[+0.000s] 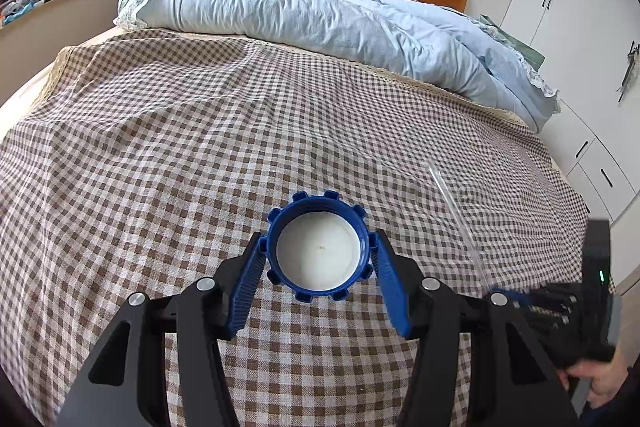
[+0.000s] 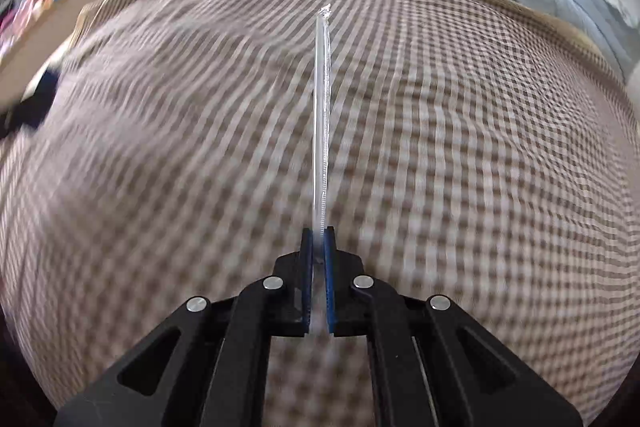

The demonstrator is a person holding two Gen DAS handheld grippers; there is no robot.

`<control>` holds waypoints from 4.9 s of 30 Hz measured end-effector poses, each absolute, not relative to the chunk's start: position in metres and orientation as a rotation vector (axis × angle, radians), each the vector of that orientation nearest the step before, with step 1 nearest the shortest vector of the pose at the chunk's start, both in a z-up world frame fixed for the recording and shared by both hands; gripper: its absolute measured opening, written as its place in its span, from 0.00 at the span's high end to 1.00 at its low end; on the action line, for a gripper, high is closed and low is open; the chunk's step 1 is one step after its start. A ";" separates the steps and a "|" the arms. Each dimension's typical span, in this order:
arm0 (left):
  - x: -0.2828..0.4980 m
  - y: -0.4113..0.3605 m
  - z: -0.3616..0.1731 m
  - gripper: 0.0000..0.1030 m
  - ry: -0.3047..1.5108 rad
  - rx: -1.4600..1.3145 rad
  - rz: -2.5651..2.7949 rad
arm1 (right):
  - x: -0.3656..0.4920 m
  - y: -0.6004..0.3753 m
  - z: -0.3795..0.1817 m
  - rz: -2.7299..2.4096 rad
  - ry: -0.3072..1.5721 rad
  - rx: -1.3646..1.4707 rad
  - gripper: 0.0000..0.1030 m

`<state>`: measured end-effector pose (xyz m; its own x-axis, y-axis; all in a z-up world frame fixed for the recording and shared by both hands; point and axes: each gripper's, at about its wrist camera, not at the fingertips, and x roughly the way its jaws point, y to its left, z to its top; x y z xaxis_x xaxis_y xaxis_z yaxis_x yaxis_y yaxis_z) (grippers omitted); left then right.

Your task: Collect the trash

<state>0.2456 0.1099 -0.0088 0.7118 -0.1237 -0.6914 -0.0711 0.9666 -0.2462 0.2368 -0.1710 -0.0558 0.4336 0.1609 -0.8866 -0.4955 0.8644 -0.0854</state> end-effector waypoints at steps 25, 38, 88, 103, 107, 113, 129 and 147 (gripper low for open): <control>0.219 0.039 -0.019 0.50 0.803 -0.111 -0.132 | 0.171 -0.225 -0.047 0.271 0.821 -0.118 0.93; 0.163 -0.053 0.003 0.50 0.690 0.133 -0.426 | 0.037 -0.347 0.022 0.109 0.780 -0.102 0.94; -0.048 -0.436 -0.075 0.50 0.996 0.399 -1.126 | -0.248 -0.622 -0.276 -0.342 1.720 0.412 0.94; -0.068 -0.496 -0.141 0.50 1.240 0.420 -1.096 | -0.243 -0.666 -0.257 -0.492 1.315 0.534 0.40; -0.070 -0.511 -0.179 0.50 1.375 0.467 -1.044 | -0.267 -0.680 -0.214 -0.566 1.140 0.616 0.39; -0.090 -0.531 -0.210 0.49 1.505 0.566 -1.042 | -0.277 -0.685 -0.184 -0.586 1.032 0.651 0.37; -0.089 -0.532 -0.212 0.21 1.464 0.597 -1.001 | -0.269 -0.660 -0.182 -0.544 1.152 0.579 0.37; -0.069 -0.506 -0.103 0.21 1.172 0.544 -1.104 | -0.243 -0.617 -0.115 -0.524 1.140 0.374 0.37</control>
